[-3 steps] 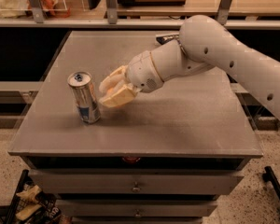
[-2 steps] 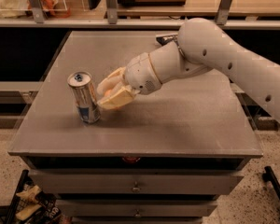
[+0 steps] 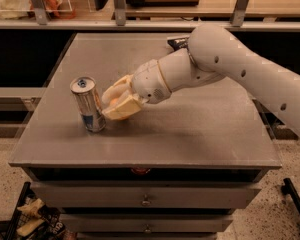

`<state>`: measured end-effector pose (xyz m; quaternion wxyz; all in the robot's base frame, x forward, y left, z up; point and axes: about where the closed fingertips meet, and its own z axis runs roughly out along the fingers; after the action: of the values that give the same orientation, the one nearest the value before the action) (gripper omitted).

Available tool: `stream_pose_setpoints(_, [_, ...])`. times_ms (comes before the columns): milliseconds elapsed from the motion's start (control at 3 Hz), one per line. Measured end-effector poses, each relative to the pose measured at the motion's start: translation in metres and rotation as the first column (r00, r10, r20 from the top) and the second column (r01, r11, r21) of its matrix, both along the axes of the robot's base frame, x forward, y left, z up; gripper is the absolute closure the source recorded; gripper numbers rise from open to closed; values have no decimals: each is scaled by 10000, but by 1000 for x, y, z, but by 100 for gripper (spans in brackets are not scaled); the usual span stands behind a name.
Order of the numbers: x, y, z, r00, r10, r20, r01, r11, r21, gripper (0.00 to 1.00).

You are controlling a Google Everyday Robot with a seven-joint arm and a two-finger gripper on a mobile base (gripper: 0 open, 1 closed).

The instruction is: Move orange near redbull can

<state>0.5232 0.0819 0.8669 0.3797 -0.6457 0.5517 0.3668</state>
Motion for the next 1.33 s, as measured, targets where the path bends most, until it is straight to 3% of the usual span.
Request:
stream_pose_setpoints(1000, [-1,4,-3,9997,198,-158,-197,9998,70,12])
stream_pose_setpoints(1333, [-3,5,-3,9994,272,-193,-271,9996,68,0])
